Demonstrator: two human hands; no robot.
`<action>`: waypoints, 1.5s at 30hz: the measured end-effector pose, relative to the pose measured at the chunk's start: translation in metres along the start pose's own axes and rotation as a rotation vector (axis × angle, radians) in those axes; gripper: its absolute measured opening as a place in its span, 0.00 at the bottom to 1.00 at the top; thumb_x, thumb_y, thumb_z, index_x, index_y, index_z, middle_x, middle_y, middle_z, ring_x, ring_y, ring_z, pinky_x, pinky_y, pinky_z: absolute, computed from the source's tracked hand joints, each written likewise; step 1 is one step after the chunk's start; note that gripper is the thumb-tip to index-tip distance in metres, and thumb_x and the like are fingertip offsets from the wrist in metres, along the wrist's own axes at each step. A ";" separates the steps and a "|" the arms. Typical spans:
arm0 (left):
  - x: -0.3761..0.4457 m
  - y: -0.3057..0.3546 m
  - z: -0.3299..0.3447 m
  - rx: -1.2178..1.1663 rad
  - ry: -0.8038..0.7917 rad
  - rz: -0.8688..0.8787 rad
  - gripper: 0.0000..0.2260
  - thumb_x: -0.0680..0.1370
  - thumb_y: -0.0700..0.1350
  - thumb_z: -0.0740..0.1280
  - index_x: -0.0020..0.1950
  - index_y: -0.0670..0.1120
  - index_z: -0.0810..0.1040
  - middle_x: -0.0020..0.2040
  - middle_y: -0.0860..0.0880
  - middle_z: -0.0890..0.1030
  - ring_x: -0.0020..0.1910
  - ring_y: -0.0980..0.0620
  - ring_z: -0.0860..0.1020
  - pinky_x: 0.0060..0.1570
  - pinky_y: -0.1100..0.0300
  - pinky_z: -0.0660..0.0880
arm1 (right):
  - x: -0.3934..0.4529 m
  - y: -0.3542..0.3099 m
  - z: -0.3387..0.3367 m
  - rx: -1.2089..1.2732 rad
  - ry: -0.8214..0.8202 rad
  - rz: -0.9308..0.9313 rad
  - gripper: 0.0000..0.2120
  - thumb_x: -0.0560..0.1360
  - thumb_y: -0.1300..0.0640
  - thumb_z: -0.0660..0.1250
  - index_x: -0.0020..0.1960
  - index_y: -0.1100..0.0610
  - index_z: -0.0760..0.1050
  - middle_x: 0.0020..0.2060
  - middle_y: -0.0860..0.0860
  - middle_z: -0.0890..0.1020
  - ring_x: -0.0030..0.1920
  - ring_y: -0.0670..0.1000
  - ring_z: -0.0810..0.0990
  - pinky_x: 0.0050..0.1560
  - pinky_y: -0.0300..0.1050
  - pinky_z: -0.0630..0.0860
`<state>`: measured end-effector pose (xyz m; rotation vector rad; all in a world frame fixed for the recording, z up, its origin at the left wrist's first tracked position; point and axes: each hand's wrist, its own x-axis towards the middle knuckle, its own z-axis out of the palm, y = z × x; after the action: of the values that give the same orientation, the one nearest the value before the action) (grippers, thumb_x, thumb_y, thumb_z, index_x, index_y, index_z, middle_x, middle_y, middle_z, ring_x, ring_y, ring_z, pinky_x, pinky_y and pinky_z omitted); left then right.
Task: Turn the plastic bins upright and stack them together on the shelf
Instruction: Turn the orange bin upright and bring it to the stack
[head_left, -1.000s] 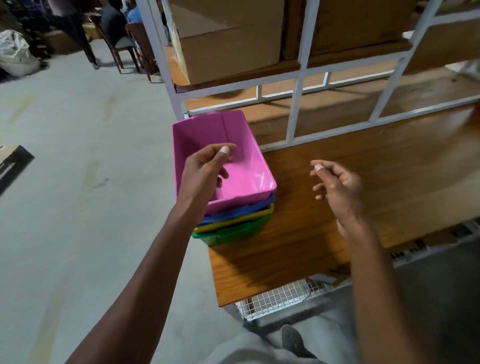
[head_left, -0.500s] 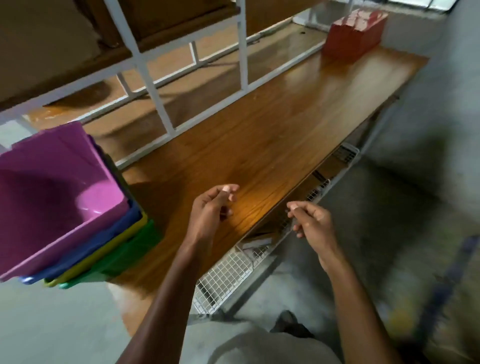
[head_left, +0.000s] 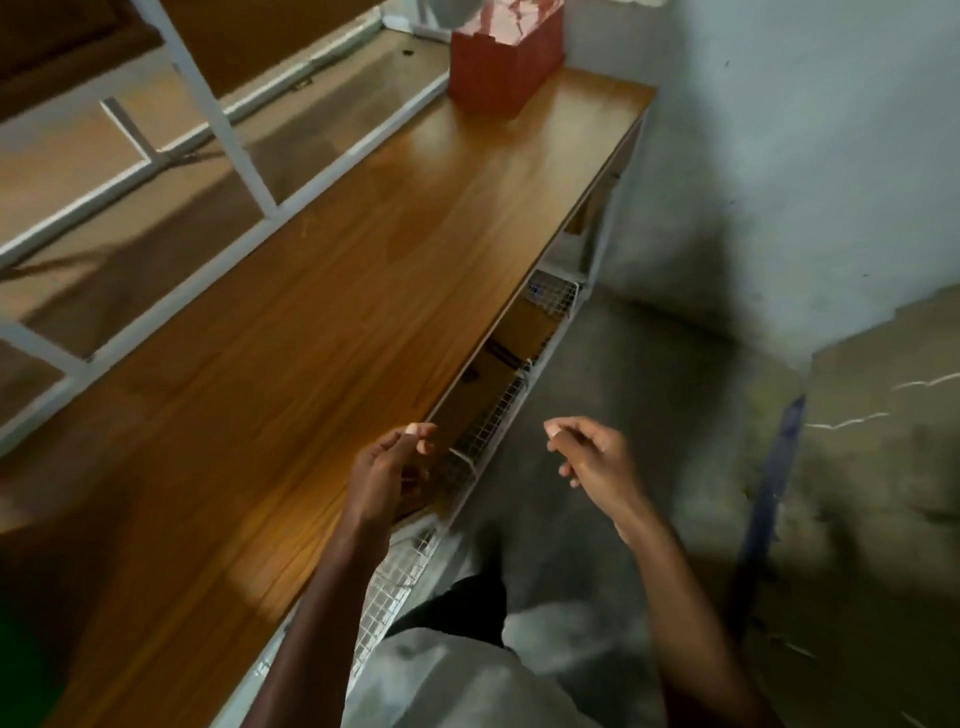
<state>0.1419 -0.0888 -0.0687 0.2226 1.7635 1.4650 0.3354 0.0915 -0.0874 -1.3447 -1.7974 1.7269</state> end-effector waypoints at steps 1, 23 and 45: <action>0.017 0.006 0.012 -0.004 0.011 -0.004 0.15 0.85 0.51 0.62 0.58 0.47 0.86 0.52 0.45 0.84 0.46 0.45 0.77 0.41 0.55 0.73 | 0.016 -0.002 -0.008 -0.005 -0.011 0.000 0.05 0.81 0.49 0.70 0.53 0.47 0.85 0.44 0.46 0.87 0.35 0.43 0.82 0.34 0.38 0.75; 0.372 0.189 0.367 0.159 -0.162 -0.019 0.09 0.85 0.44 0.65 0.55 0.43 0.85 0.40 0.48 0.80 0.31 0.57 0.75 0.28 0.66 0.71 | 0.411 -0.079 -0.258 -0.011 0.160 0.060 0.05 0.81 0.55 0.71 0.50 0.47 0.85 0.43 0.49 0.87 0.31 0.40 0.80 0.31 0.33 0.73; 0.645 0.307 0.441 -0.120 0.420 -0.036 0.12 0.86 0.51 0.63 0.57 0.50 0.86 0.49 0.50 0.84 0.43 0.48 0.79 0.43 0.54 0.74 | 0.824 -0.280 -0.282 -0.294 -0.373 -0.053 0.12 0.84 0.47 0.67 0.63 0.48 0.81 0.53 0.46 0.85 0.53 0.48 0.84 0.52 0.45 0.82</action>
<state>-0.0906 0.7170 -0.0950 -0.1934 1.9820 1.6737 0.0146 0.9481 -0.0782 -1.1142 -2.3462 1.8336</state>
